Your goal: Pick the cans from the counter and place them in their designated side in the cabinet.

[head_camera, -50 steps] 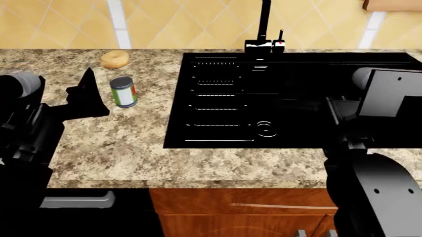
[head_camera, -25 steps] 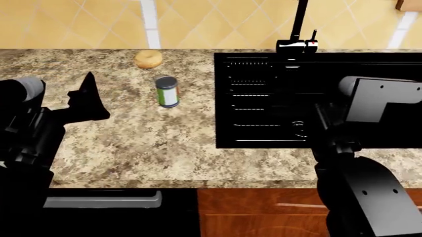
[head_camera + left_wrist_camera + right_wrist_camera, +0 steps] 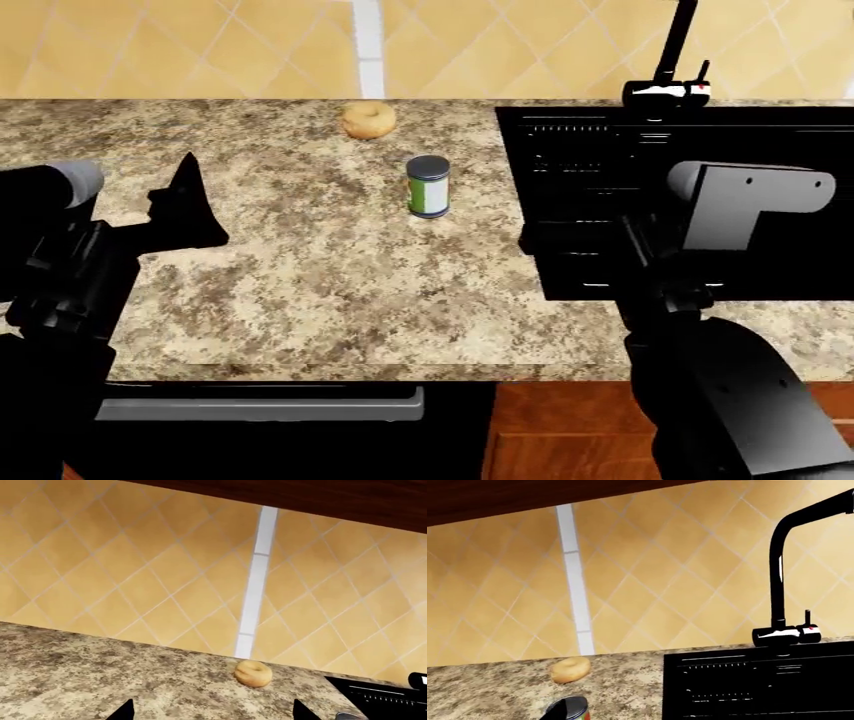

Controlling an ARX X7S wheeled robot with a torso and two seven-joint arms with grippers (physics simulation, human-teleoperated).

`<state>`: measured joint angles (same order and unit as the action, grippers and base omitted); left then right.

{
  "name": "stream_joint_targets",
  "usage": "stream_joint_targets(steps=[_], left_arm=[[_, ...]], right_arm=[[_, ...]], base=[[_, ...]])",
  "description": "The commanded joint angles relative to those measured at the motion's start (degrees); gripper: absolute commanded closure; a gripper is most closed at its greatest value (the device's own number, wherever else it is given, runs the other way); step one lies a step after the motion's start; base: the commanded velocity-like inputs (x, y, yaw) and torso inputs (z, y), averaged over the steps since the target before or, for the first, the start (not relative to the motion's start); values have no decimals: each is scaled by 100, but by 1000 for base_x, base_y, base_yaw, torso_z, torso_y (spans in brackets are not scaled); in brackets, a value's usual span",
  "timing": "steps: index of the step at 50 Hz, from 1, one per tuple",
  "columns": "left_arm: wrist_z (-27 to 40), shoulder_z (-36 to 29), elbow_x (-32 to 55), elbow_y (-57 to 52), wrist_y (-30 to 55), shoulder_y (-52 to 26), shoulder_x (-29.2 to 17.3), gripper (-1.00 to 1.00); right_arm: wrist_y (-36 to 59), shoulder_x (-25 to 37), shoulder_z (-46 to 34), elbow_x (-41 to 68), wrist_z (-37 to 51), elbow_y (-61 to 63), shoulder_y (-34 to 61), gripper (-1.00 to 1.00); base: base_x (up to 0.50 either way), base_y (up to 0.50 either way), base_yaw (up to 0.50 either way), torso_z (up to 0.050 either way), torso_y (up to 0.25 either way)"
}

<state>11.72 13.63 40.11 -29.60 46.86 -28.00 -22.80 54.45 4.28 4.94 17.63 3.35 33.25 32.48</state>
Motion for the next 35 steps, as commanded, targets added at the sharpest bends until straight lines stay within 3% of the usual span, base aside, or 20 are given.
stream_joint_targets(steps=[1,13,25,35], left_arm=[[-38,-136,-97,108,-68,-11,-34,-100],[-89,-275,-215,232,-171,-18,-67,-100],[-364,-894,-770,650,-407,-262,-358,-100],[-449,-1184,-858,986,-243,-488,-425,-100]], right_arm=[[-151,24,-94,133,24,-210,-4,-100],[-377,87,-333,115,97,-406,-35,-100],[-11,418,-789,9,28,-926,377,-100],[242,508,-680,249,-146,-1211,780,-100]], base=[[0,379,0,0,0],[0,30,0,0,0],[0,0,0,0,0],[0,0,0,0,0]])
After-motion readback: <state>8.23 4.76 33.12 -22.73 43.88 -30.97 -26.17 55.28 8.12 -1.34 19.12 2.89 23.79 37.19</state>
